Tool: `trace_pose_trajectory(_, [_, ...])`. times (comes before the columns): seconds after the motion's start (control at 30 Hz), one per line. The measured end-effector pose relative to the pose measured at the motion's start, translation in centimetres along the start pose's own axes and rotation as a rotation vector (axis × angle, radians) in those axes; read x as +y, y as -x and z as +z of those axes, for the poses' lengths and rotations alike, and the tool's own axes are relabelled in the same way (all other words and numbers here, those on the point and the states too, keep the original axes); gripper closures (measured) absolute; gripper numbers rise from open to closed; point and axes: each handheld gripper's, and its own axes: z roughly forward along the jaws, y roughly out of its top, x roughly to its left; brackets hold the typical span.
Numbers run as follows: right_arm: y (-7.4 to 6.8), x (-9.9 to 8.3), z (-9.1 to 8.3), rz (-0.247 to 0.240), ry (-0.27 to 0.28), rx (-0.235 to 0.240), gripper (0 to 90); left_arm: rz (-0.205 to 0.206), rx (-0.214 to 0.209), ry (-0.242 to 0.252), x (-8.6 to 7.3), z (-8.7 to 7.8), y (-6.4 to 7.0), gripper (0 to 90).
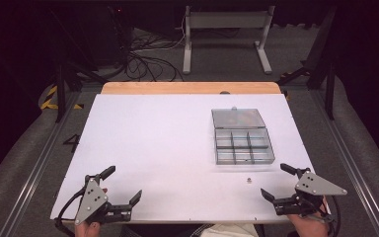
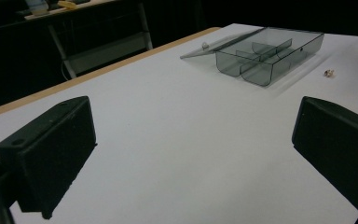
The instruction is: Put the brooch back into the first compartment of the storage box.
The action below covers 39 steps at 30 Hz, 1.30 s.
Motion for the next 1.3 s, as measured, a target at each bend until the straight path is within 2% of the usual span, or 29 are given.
trace_pose_trajectory(0.9, [-0.12,0.04,-0.02,-0.002,0.001,0.005,2.7,0.013,-0.006,-0.004,0.0,0.0,0.07,0.3])
trace_pose_trajectory(1.3, [-0.09,0.97,0.57,-0.015,-0.027,0.01,3.9,0.013,-0.006,-0.008,-0.02,0.07,0.11,0.2])
